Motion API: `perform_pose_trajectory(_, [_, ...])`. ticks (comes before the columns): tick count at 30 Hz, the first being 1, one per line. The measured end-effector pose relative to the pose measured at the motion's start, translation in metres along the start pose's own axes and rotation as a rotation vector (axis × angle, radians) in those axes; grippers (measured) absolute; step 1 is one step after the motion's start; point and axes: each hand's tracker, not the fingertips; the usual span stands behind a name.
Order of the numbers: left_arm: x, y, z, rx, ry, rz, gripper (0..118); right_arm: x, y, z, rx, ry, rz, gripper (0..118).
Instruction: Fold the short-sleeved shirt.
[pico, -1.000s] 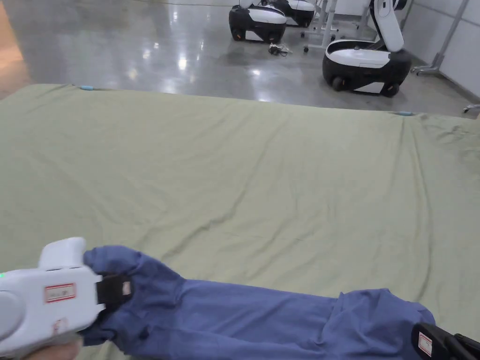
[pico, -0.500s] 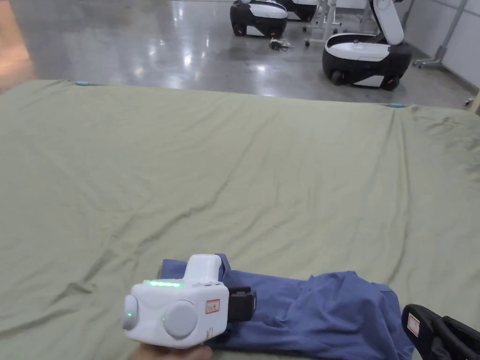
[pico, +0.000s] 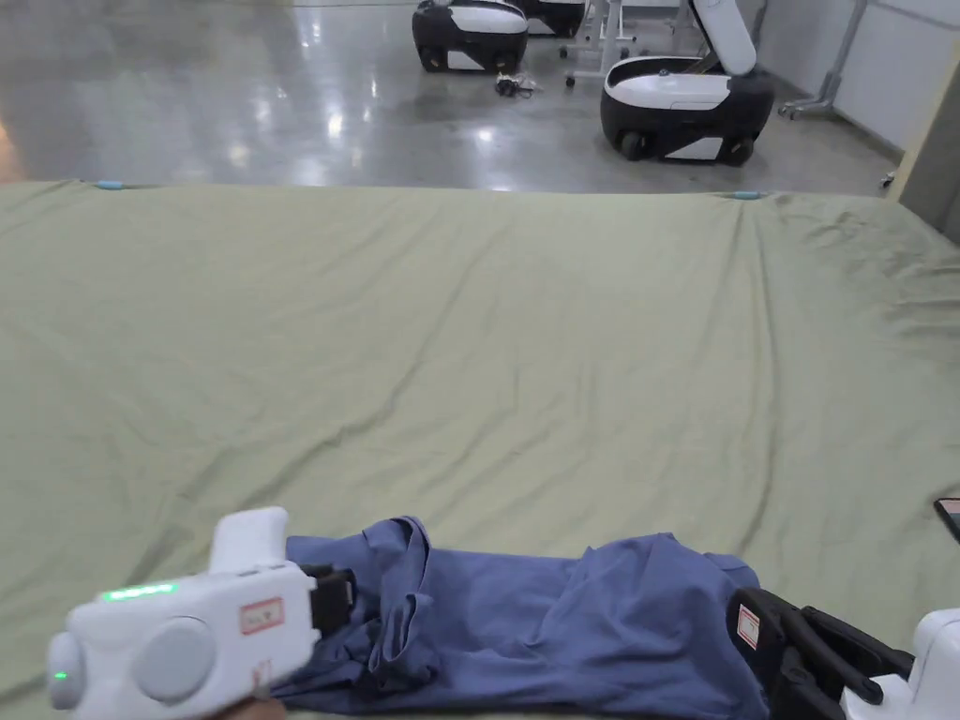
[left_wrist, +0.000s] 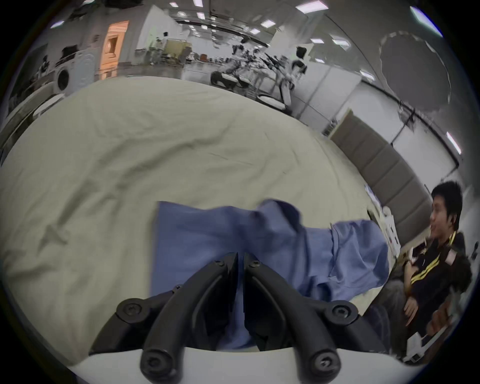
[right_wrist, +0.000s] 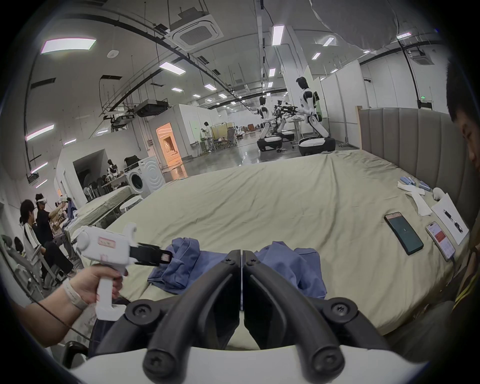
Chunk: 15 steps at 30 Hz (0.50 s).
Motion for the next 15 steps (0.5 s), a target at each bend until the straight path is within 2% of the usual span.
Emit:
perform_pose_trajectory(4, [0.068,-0.01,-0.032,-0.039,-0.117,-0.203,8,0.01,-0.001,0.006,0.003,-0.03,-0.021,2])
perform_pose_trajectory(6, [0.087,-0.016,-0.054,-0.109,-0.137,-0.224,8,0.016,-0.001,0.008,-0.006,-0.045,-0.019,2])
perform_pose_trajectory(9, [0.097,-0.021,-0.061,-0.119,-0.144,-0.197,8,0.021,-0.001,0.011,-0.01,-0.056,0.01,2])
perform_pose_trajectory(12, [0.082,-0.017,-0.014,-0.033,-0.217,-0.194,8,0.017,0.0,0.006,-0.027,-0.063,0.082,2])
perform_pose_trajectory(15, [0.047,-0.011,0.046,0.057,-0.147,-0.265,8,0.013,0.0,-0.004,-0.034,-0.05,0.095,2])
